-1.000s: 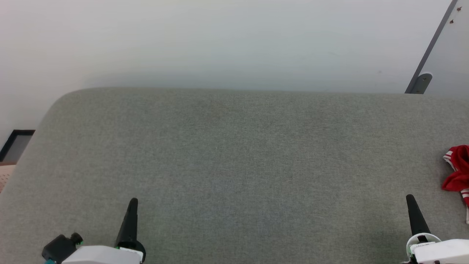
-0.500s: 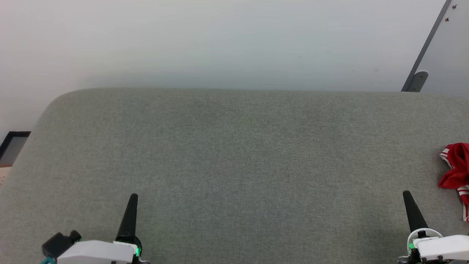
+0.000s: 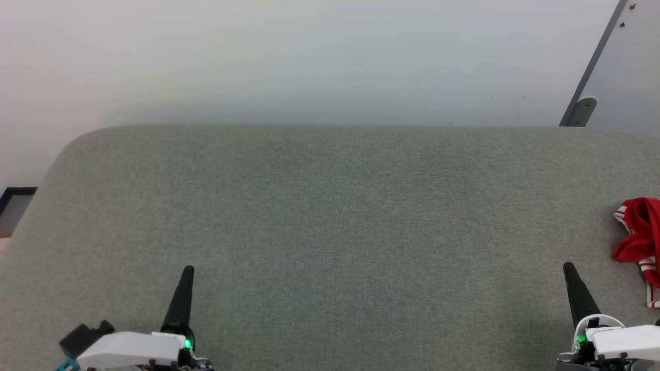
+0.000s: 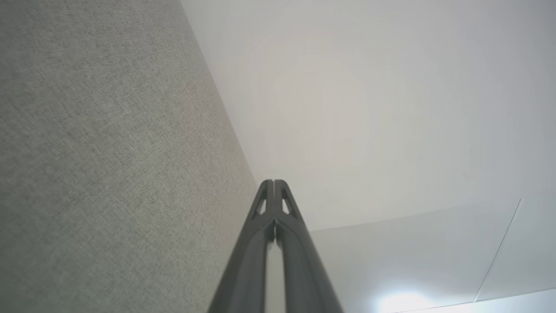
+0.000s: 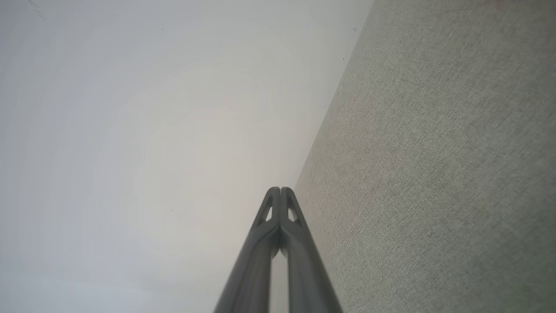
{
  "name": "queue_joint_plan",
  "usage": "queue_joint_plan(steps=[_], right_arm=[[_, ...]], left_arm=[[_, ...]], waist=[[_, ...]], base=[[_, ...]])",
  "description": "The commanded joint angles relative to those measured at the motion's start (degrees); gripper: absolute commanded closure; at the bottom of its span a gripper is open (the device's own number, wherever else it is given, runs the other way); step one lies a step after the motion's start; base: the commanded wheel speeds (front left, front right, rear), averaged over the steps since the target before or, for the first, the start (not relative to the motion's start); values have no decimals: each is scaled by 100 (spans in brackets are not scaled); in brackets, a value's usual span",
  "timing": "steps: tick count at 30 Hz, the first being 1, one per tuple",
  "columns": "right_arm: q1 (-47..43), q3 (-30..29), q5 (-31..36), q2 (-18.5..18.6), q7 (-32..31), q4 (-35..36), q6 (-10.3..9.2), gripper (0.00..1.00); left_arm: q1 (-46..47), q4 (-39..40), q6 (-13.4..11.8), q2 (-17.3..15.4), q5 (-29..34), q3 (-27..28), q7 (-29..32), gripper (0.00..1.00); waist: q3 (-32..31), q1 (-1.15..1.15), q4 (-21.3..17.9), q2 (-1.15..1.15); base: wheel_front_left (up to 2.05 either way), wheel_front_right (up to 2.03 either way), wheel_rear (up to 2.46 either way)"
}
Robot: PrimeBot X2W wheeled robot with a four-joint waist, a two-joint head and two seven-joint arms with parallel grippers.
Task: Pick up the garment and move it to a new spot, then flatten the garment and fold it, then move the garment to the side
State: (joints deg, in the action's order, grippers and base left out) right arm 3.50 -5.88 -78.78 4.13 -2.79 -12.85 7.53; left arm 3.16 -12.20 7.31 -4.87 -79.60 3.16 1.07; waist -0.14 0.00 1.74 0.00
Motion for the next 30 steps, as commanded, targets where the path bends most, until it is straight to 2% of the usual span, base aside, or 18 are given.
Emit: queue_joint_plan(steps=[1,30], right_arm=[[113,-24,-115,-17,-23,14,-5,100],[286,-71,-1244,-123,-352,-108,-7,100]], left_arm=[[83,5,23,2,-99,24,23,100],[294,-164,30,68,-1279,160,376,100]], waist=[[1,0,-4,0],[28,0,-149,0]], base=[[0,0,0],[0,0,0]])
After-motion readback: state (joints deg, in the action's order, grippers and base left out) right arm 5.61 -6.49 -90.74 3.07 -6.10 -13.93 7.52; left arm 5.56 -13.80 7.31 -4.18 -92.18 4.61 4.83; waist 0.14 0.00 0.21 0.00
